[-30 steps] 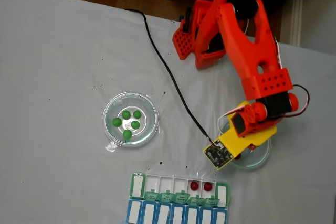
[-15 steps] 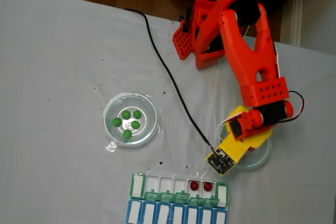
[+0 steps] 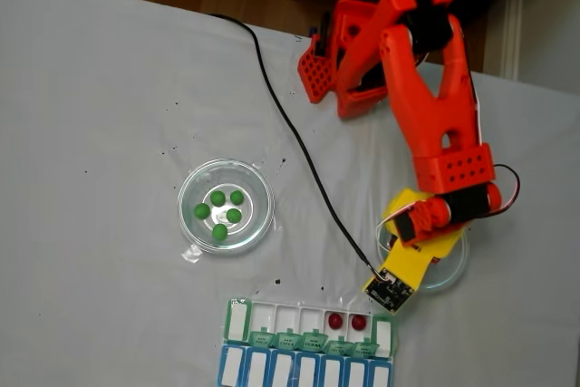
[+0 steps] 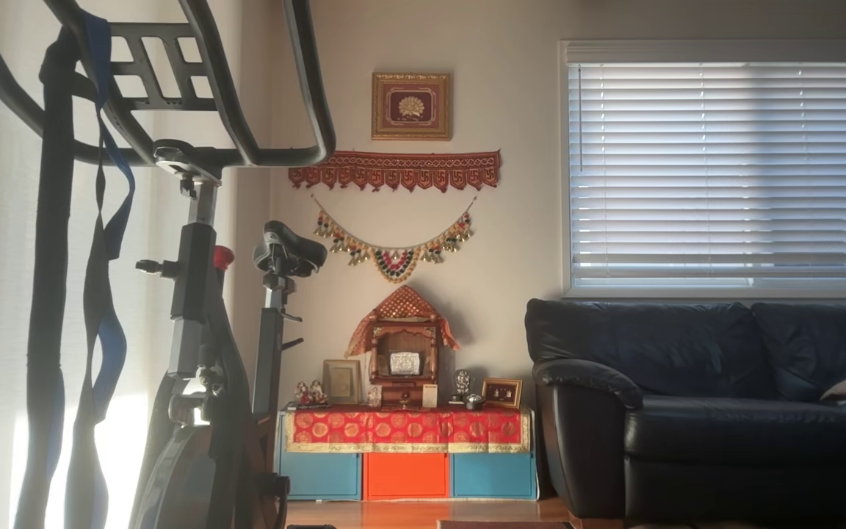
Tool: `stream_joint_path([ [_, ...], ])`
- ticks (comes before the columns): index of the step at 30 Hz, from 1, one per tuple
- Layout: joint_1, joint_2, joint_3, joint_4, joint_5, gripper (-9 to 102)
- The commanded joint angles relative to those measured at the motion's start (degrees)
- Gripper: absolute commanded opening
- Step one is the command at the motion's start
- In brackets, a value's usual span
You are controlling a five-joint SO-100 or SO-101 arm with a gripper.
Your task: Sort medicines into box.
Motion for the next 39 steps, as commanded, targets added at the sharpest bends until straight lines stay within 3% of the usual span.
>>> stream_joint_path([
  [1, 0.2, 0.6, -1.1, -1.2, -0.6, 2],
  [8, 0.4, 0.0, -0.7, -1.9, -1.3, 14],
  [39, 3.0, -1.9, 2.3, -6.4, -9.1, 23],
])
